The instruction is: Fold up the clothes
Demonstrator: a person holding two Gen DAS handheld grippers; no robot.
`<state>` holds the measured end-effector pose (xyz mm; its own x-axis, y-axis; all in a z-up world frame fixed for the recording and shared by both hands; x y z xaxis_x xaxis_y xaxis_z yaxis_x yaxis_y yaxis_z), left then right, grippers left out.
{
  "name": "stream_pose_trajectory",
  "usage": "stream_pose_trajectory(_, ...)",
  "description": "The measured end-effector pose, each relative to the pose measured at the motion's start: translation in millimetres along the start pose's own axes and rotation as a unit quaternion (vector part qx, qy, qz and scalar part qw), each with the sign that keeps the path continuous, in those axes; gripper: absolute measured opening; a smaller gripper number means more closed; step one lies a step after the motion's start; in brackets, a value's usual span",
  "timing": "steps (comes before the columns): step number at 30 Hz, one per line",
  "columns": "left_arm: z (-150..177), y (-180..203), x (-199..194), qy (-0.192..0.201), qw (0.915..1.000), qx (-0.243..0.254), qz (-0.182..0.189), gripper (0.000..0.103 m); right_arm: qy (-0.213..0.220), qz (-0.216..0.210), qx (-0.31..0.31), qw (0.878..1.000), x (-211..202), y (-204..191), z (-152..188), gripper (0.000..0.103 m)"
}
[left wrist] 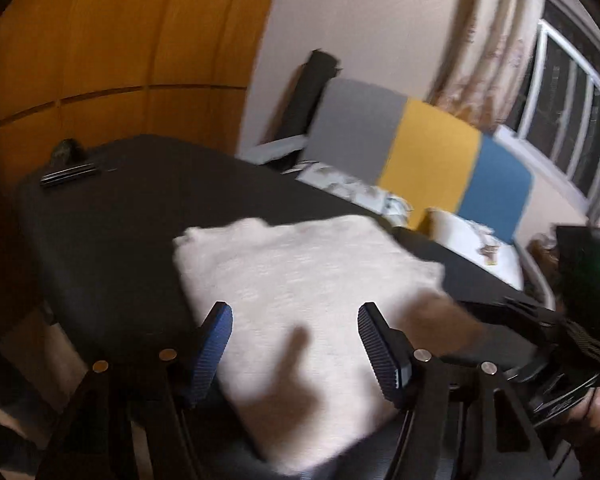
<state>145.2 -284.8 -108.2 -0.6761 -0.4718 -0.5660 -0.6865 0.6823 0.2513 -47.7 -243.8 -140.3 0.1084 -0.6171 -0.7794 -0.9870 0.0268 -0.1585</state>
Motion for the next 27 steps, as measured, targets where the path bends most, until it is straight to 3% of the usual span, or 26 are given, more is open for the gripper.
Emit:
stream_pose_trajectory(3, 11.4, 8.5, 20.3, -0.038, 0.9992, 0.008, -0.008, 0.066, 0.018, -0.007, -0.018, 1.0, -6.9, -14.8, -8.6, 0.103)
stream_pose_trajectory(5, 27.8, 9.0, 44.5, -0.08, 0.9962, 0.02, -0.027, 0.066, 0.002, -0.007, -0.003, 1.0, -1.6, -1.4, -2.4, 0.103)
stream_pose_trajectory(7, 38.6, 16.2, 51.5, -0.068, 0.9947, 0.055, -0.055, 0.067, -0.002, -0.01, 0.033, 0.999, 9.0, 15.9, 10.5, 0.103)
stream_pose_trajectory(11, 40.7, 24.1, 52.2, -0.06, 0.9933, 0.068, -0.071, 0.068, -0.003, -0.02, 0.086, 0.996, 16.5, 42.0, 30.7, 0.103)
stream_pose_trajectory(14, 36.3, 17.4, 43.5, -0.05, 0.9969, 0.041, -0.046, 0.068, 0.0, 0.003, 0.083, 0.997, -5.3, 42.6, 31.5, 0.103)
stream_pose_trajectory(16, 32.3, 11.1, 35.9, -0.038, 0.9985, 0.028, -0.029, 0.068, 0.043, 0.0, 0.057, 0.997, -31.2, 34.4, 26.3, 0.103)
stream_pose_trajectory(20, 29.1, -2.2, 26.0, -0.024, 0.9996, -0.012, 0.012, 0.067, 0.11, -0.078, -0.023, 0.991, -72.7, -0.1, 2.9, 0.103)
stream_pose_trajectory(22, 27.5, -7.5, 23.8, -0.014, 0.9994, -0.025, 0.022, 0.067, 0.091, -0.084, -0.054, 0.991, -60.9, -6.8, -4.1, 0.103)
stream_pose_trajectory(24, 27.3, -8.4, 32.2, -0.031, 0.9988, -0.02, 0.032, 0.068, 0.049, -0.1, -0.033, 0.993, -27.8, 9.6, -4.9, 0.103)
stream_pose_trajectory(26, 30.9, -3.4, 44.3, -0.062, 0.9976, 0.003, 0.03, 0.068, 0.03, -0.088, -0.001, 0.996, -1.3, 27.0, 16.8, 0.102)
stream_pose_trajectory(27, 33.3, -0.3, 46.2, -0.059, 0.9979, 0.016, 0.022, 0.068, 0.027, -0.087, 0.015, 0.996, 7.1, 34.4, 25.0, 0.102)
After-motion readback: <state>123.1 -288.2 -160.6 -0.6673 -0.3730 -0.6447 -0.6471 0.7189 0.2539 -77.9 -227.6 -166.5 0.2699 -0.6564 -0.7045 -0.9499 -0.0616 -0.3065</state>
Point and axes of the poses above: each gripper's, at about its wrist camera, not at the fingertips, and x roughly the way its jaws point, y to its right, z to its underside, the point moved 1 cm from there along x, roughly the way its jaws point, and after that the axes turned 1 degree about z, right-handed, at the moved point
